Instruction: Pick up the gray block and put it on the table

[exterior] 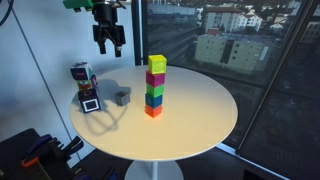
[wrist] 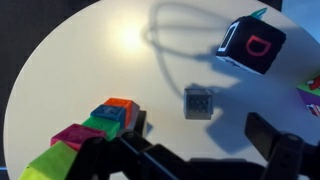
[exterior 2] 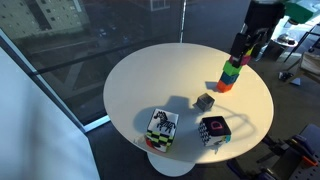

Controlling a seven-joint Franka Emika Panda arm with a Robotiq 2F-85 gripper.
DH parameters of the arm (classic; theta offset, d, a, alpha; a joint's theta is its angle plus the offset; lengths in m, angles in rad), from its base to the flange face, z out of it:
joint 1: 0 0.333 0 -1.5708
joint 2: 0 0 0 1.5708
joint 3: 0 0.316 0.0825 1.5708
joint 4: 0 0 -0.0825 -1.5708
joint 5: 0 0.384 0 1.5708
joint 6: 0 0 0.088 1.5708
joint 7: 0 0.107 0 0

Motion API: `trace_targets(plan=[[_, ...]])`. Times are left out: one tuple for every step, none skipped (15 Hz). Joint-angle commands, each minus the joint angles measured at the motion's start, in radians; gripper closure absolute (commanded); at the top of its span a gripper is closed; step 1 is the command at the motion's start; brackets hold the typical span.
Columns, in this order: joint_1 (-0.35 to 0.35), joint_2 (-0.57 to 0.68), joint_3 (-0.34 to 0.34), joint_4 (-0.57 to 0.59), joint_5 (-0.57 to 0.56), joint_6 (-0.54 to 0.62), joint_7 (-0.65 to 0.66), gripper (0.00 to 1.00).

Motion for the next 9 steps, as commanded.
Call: trace_targets(plan=[[-0.016,-0.072,0.011,-0.04,0.006,0.016,-0.008,0.0],[-0.017,-0.082,0.011,-0.043,0.006,0.016,-0.006,0.0],[-0.017,-0.093,0.012,-0.046,0.005,0.015,-0.004,0.0],[-0.017,-0.101,0.013,-0.049,0.005,0.014,-0.003,0.0],[-0.017,-0.11,0.013,-0.053,0.005,0.014,-0.002,0.0],[-0.018,-0.118,0.014,-0.055,0.003,0.014,0.003,0.0],[-0.019,-0.123,0.014,-0.056,0.004,0.015,0.006,0.0],[-0.021,-0.128,0.015,-0.058,0.005,0.017,0.015,0.0],[-0.023,-0.133,0.015,-0.06,0.006,0.019,0.023,0.0]])
